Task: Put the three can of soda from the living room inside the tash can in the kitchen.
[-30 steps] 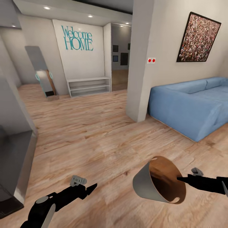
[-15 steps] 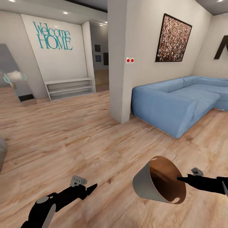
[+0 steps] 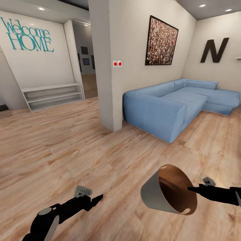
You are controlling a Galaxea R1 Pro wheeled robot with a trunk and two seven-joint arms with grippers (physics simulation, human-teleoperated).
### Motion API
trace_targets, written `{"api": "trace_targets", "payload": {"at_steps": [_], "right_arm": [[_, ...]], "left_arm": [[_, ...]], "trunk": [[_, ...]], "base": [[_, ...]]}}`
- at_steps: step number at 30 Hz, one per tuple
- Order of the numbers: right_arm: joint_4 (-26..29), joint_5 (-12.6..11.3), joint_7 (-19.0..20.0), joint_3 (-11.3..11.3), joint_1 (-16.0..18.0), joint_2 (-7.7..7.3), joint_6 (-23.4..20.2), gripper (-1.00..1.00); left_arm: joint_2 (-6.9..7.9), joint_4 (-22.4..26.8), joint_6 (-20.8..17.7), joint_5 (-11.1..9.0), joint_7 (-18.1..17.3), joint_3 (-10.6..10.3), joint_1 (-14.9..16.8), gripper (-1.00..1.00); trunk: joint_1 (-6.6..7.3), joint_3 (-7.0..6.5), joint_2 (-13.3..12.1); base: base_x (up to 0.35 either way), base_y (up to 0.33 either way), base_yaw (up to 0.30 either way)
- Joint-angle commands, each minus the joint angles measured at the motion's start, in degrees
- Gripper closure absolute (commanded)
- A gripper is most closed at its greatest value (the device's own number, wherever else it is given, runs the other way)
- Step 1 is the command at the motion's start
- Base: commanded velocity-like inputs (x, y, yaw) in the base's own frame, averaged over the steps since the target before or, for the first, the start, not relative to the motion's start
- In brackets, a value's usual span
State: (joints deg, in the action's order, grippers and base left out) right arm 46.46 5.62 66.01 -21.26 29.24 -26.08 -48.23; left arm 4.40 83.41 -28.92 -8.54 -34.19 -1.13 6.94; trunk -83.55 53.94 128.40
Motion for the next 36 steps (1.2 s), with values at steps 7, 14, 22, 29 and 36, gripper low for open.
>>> {"api": "trace_targets", "payload": {"at_steps": [7, 14, 22, 29, 36], "right_arm": [[0.0, -1.0, 0.4, -1.5, 0.0, -0.84, -1.0, 1.00], [0.0, -1.1, 0.7, -1.6, 0.0, -1.85, -1.1, 1.00], [0.0, -1.0, 0.7, -1.5, 0.0, -1.79, -1.1, 1.00], [0.1, -0.9, 0.7, -1.5, 0.0, -1.75, -1.1, 1.00], [0.3, -0.9, 0.7, -1.5, 0.0, -1.74, -1.1, 1.00]], "left_arm": [[0.00, 0.1, 0.0, 0.0, 0.0, 0.0, 0.0, -1.00], [0.03, 0.2, 0.1, -0.1, -0.2, 0.0, 0.0, -1.00], [-0.02, 0.6, 0.0, -0.2, -0.2, 0.1, 0.0, -1.00], [-0.08, 0.6, 0.0, -0.2, -0.1, 0.1, 0.0, -1.00], [-0.09, 0.6, 0.0, -0.2, -0.1, 0.1, 0.0, -1.00]], "trunk": [[0.00, -0.06, 0.0], [0.00, -0.23, 0.0], [0.00, -0.46, 0.0], [0.00, -0.67, 0.0], [0.00, -0.89, 0.0]], "base": [[0.000, 0.000, -0.279], [0.000, 0.000, -0.279], [0.000, 0.000, -0.279], [0.041, 0.019, -0.279], [0.067, 0.028, -0.279]]}}
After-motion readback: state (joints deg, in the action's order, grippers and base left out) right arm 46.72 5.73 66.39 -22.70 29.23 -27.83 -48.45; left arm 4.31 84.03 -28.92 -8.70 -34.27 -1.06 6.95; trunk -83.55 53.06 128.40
